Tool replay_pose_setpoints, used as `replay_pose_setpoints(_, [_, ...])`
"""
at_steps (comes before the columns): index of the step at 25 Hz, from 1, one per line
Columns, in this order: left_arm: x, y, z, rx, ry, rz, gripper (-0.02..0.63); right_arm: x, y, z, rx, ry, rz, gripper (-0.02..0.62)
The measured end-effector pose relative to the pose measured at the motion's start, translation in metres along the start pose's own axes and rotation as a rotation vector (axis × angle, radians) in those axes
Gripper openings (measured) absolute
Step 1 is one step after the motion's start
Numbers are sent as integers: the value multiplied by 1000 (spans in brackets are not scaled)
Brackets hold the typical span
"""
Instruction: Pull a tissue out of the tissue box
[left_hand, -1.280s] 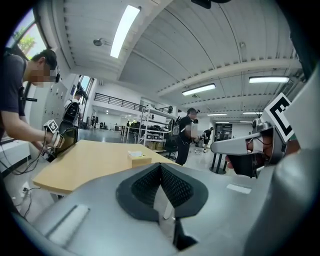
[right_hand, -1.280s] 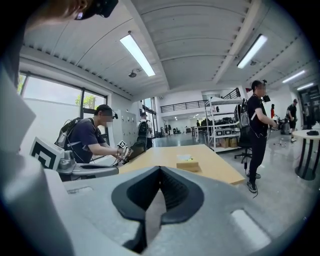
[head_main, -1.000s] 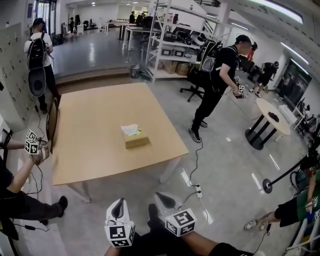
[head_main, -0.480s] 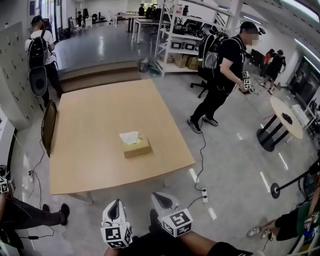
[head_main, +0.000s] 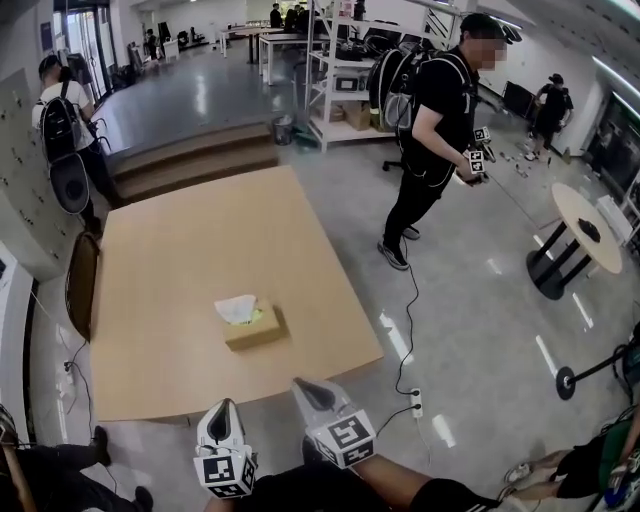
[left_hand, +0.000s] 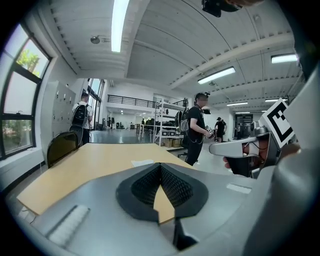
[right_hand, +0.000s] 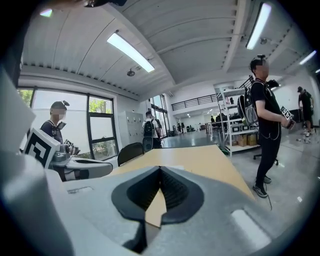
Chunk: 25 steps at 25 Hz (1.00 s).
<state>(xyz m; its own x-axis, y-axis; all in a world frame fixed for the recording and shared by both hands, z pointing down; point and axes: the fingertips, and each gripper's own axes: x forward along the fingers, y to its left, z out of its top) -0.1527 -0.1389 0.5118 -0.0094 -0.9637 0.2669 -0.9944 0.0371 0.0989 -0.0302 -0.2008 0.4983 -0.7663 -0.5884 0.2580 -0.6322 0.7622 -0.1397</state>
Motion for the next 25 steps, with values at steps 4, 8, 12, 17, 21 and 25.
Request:
replay_pose_setpoints(4, [15, -5, 7, 14, 5, 13, 18, 11, -18, 6, 3, 5, 13, -9])
replay_pose_setpoints(8, [23, 2, 9, 16, 20, 39, 18, 26, -25, 6, 5, 42, 29, -9])
replay_pose_setpoints(12, [49, 12, 13, 6, 27, 34, 18, 50, -35, 12, -19, 75, 26, -9])
replay_pose_setpoints(17, [91, 29, 19, 21, 46, -1, 18, 93, -37, 5, -43, 157, 32, -8])
replay_pose_setpoints(21, [125, 50, 13, 56, 76, -23, 18, 135, -44, 3, -44, 210, 29, 36])
replay_pose_setpoints(25, [152, 79, 10, 58, 106, -24, 18, 180, -45, -9, -46, 295, 9, 73])
